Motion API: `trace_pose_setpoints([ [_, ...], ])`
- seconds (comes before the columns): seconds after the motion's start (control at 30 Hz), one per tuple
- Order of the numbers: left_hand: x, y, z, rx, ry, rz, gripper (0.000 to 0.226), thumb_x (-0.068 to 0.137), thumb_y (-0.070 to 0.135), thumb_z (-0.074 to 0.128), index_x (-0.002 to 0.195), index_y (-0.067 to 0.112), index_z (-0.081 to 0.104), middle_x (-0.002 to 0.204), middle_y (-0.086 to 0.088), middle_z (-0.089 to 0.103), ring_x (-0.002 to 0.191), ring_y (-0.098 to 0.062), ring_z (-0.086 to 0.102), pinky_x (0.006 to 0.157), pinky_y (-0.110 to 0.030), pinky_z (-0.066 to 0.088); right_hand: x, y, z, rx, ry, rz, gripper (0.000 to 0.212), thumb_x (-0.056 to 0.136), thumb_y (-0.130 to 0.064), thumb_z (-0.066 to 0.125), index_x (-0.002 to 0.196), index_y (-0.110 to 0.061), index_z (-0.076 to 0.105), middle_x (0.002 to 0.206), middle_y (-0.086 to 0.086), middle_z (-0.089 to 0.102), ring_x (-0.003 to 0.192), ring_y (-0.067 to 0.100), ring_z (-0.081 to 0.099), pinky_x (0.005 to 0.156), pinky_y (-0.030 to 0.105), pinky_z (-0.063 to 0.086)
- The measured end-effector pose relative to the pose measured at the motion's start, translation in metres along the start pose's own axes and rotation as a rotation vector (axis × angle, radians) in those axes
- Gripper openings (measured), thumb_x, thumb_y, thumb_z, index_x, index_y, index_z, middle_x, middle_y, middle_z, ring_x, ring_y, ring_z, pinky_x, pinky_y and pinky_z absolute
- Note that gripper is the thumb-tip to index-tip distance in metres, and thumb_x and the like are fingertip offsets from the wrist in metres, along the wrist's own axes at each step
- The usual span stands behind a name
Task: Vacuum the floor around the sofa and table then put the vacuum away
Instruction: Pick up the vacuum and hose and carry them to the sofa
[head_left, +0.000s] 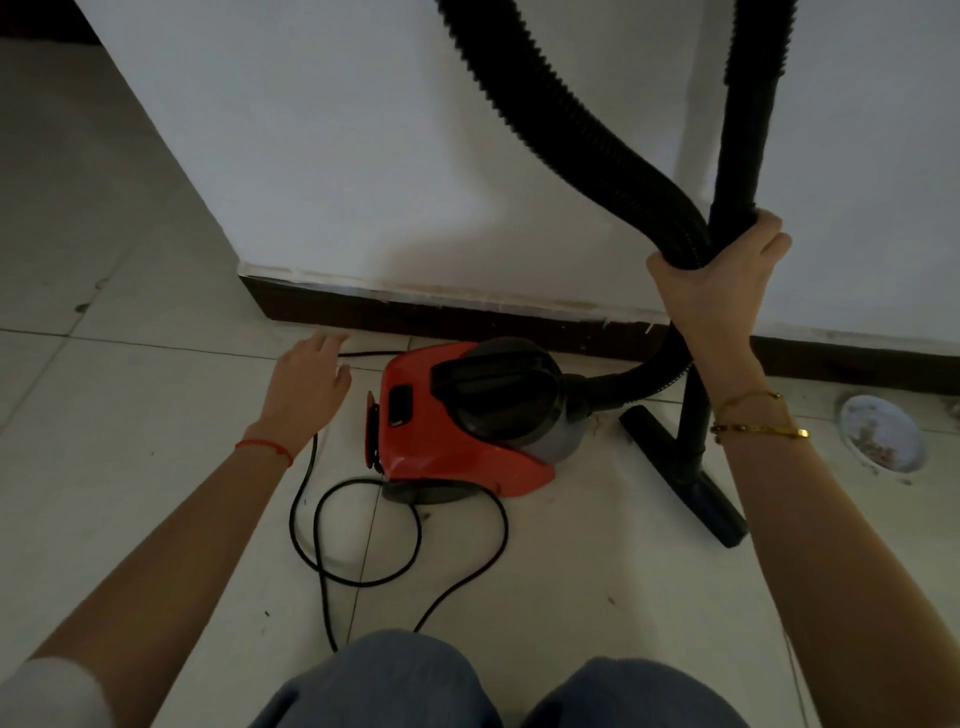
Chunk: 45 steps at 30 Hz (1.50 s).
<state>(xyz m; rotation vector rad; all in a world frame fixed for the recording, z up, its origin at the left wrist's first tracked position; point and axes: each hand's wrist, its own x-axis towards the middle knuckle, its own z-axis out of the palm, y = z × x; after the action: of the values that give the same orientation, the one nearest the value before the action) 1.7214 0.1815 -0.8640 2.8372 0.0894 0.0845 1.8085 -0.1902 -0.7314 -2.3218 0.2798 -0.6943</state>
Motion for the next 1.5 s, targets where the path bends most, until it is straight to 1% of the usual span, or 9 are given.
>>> trace_pose_setpoints([
  [0.2, 0.001, -0.032, 0.041, 0.118, -0.112, -0.172, 0.044, 0.089, 0.011, 0.057, 0.131, 0.0, 0.05, 0.126, -0.022, 0.053, 0.107, -0.038, 0.052, 0.083, -0.047, 0.045, -0.001, -0.001, 0.012, 0.028, 0.012, 0.017, 0.078, 0.065, -0.031, 0.07, 0.129, -0.003, 0.036, 0.126, 0.013, 0.045, 0.115, 0.023, 0.047, 0.094, 0.044, 0.049],
  [0.57, 0.002, -0.053, 0.097, -0.063, -0.261, -0.468, 0.053, 0.091, 0.004, 0.052, 0.141, 0.005, 0.036, 0.15, -0.016, 0.023, 0.109, -0.045, 0.052, 0.093, -0.05, 0.045, 0.001, 0.002, 0.022, 0.03, 0.033, 0.03, 0.076, 0.066, -0.028, 0.068, 0.13, -0.003, 0.036, 0.124, 0.013, 0.047, 0.114, 0.024, 0.048, 0.093, 0.047, 0.049],
  [0.7, -0.001, -0.049, 0.098, -0.205, -0.133, -0.429, 0.06, 0.082, -0.019, 0.047, 0.138, 0.001, 0.043, 0.141, -0.021, 0.032, 0.101, -0.044, 0.056, 0.089, -0.047, 0.048, 0.001, 0.004, 0.024, 0.016, 0.01, 0.037, 0.076, 0.067, -0.026, 0.069, 0.131, -0.004, 0.035, 0.125, 0.012, 0.046, 0.114, 0.023, 0.046, 0.093, 0.047, 0.048],
  [0.83, 0.0, -0.035, 0.084, -0.262, 0.063, -0.312, 0.068, 0.074, -0.025, 0.05, 0.135, 0.004, 0.046, 0.134, -0.017, 0.036, 0.097, -0.034, 0.058, 0.081, -0.041, 0.054, -0.001, 0.002, 0.024, 0.02, 0.001, 0.027, 0.075, 0.067, -0.026, 0.069, 0.13, -0.005, 0.035, 0.123, 0.011, 0.047, 0.113, 0.023, 0.047, 0.092, 0.046, 0.049],
  [1.03, 0.01, 0.009, 0.044, -0.417, 0.298, -0.154, 0.076, 0.075, -0.025, 0.045, 0.139, 0.015, 0.039, 0.15, -0.008, 0.022, 0.093, -0.013, 0.055, 0.067, -0.017, 0.048, -0.002, -0.001, 0.022, 0.027, 0.001, 0.032, 0.074, 0.067, -0.024, 0.071, 0.129, -0.004, 0.036, 0.122, 0.012, 0.048, 0.112, 0.023, 0.047, 0.092, 0.046, 0.05],
  [1.17, 0.024, 0.044, 0.024, -0.655, 0.371, -0.257, 0.068, 0.081, -0.018, 0.047, 0.141, 0.012, 0.036, 0.111, -0.004, 0.059, 0.086, -0.012, 0.061, 0.069, -0.002, 0.044, -0.002, 0.0, 0.02, 0.032, -0.01, 0.034, 0.075, 0.067, -0.024, 0.074, 0.13, -0.005, 0.036, 0.122, 0.011, 0.048, 0.112, 0.023, 0.048, 0.091, 0.045, 0.051],
  [1.3, 0.032, 0.08, 0.005, -0.747, 0.314, -0.358, 0.06, 0.082, -0.015, 0.048, 0.137, 0.009, 0.045, 0.091, -0.005, 0.064, 0.084, -0.01, 0.058, 0.074, -0.009, 0.044, -0.002, -0.001, 0.02, 0.025, -0.015, 0.043, 0.074, 0.067, -0.025, 0.074, 0.129, -0.006, 0.037, 0.122, 0.011, 0.048, 0.112, 0.024, 0.049, 0.092, 0.046, 0.05],
  [1.43, 0.041, 0.108, -0.011, -0.772, 0.22, -0.233, 0.047, 0.08, -0.013, 0.045, 0.113, 0.015, 0.065, 0.084, -0.001, 0.064, 0.073, -0.007, 0.057, 0.061, -0.007, 0.042, -0.002, -0.001, 0.019, 0.024, -0.015, 0.045, 0.074, 0.067, -0.026, 0.076, 0.128, -0.004, 0.038, 0.121, 0.012, 0.049, 0.112, 0.025, 0.049, 0.092, 0.047, 0.05],
  [1.5, 0.041, 0.125, -0.017, -0.814, 0.15, -0.144, 0.047, 0.078, -0.015, 0.041, 0.105, 0.018, 0.063, 0.083, 0.003, 0.063, 0.083, -0.011, 0.06, 0.072, -0.008, 0.045, -0.002, -0.001, 0.019, 0.023, -0.015, 0.049, 0.073, 0.067, -0.026, 0.075, 0.127, -0.005, 0.039, 0.12, 0.011, 0.049, 0.112, 0.025, 0.049, 0.092, 0.047, 0.05],
])
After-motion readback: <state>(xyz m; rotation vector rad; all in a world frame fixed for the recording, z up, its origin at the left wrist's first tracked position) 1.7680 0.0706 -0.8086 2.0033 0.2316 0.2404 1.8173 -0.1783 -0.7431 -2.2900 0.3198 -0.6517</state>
